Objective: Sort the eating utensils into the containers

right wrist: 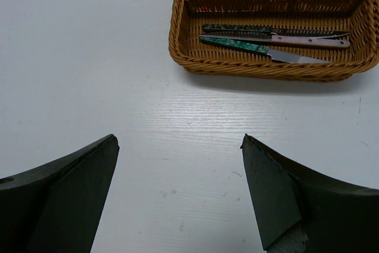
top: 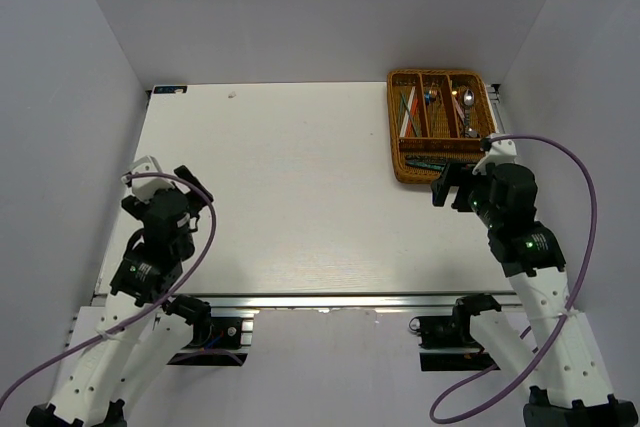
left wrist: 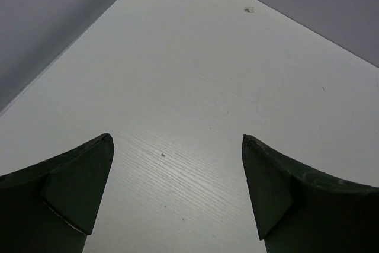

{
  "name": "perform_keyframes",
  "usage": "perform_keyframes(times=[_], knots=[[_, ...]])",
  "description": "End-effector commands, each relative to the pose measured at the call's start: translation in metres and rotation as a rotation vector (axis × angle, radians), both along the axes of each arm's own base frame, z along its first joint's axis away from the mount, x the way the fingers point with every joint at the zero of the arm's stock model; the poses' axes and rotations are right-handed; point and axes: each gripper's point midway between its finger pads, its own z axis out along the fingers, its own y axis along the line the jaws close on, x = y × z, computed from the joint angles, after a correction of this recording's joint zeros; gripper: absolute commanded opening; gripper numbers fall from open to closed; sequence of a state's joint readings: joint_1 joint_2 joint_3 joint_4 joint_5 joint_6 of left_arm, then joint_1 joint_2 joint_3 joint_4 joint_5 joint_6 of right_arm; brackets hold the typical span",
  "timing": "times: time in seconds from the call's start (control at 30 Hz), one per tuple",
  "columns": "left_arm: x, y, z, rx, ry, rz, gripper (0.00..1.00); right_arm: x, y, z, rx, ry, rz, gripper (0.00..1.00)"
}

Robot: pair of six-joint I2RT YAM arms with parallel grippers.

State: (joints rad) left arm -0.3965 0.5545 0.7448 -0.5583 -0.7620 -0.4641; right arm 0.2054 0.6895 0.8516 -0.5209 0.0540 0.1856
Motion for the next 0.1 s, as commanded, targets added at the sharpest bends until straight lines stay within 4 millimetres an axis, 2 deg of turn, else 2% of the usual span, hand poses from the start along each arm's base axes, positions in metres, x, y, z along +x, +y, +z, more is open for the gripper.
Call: perform_keyframes(times=[0.0,0.07], knots=[[0.0039,-0.0055,-0.0042,-0.008,0.009,-0.024,0.98,0.0060,0.0024,0.0018,0.013,-0.027,-0.003,0.89],[0.0049,-0.0064,-0.0059,-0.007,0.015,-0.027,0.98,0.0069,0.0025,0.0000,0.019,-0.021,-0.008,0.89]])
